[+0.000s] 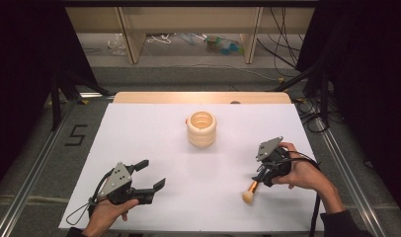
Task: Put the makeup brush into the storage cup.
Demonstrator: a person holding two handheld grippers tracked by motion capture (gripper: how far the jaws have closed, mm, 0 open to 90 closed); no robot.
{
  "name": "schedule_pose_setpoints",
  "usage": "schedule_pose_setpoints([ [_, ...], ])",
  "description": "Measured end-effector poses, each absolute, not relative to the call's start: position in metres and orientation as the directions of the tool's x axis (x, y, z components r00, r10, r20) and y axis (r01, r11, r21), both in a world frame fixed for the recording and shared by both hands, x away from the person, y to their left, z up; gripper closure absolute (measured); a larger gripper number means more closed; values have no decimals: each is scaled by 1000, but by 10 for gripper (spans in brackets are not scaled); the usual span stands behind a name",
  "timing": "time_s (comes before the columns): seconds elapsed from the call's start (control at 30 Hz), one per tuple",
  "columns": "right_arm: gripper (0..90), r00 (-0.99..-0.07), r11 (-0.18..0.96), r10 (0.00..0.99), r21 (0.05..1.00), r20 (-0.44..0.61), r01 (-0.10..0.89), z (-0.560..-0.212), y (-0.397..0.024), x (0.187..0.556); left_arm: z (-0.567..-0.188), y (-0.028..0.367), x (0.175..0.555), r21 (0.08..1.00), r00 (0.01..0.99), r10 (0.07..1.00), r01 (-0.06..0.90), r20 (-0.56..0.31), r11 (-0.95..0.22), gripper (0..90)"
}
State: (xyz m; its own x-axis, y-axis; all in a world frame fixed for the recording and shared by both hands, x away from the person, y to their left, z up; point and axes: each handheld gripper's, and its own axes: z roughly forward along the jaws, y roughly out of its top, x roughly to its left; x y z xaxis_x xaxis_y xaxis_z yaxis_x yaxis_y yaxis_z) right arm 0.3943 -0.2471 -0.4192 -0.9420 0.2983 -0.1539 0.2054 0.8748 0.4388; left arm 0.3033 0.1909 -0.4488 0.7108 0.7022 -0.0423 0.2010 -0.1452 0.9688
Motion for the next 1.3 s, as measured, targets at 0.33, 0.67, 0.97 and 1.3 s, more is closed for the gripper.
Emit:
schedule_pose_setpoints([
  [0.33,267,-981,915,173,383,-92,125,-429,-247,392,-448,190,302,970,718,695,193,-38,-147,166],
  [0.67,262,-983,928,165,349,-77,128,-436,-248,396,-449,190,302,967,714,699,203,-38,-155,168],
  [0.97,286,-987,943,140,314,-74,110,-444,-246,400,-450,189,302,965,720,693,202,-32,-165,170],
  [1.3,399,-989,963,126,248,-82,102,-456,-245,404,-450,189,302,964,721,693,197,-21,-176,171],
])
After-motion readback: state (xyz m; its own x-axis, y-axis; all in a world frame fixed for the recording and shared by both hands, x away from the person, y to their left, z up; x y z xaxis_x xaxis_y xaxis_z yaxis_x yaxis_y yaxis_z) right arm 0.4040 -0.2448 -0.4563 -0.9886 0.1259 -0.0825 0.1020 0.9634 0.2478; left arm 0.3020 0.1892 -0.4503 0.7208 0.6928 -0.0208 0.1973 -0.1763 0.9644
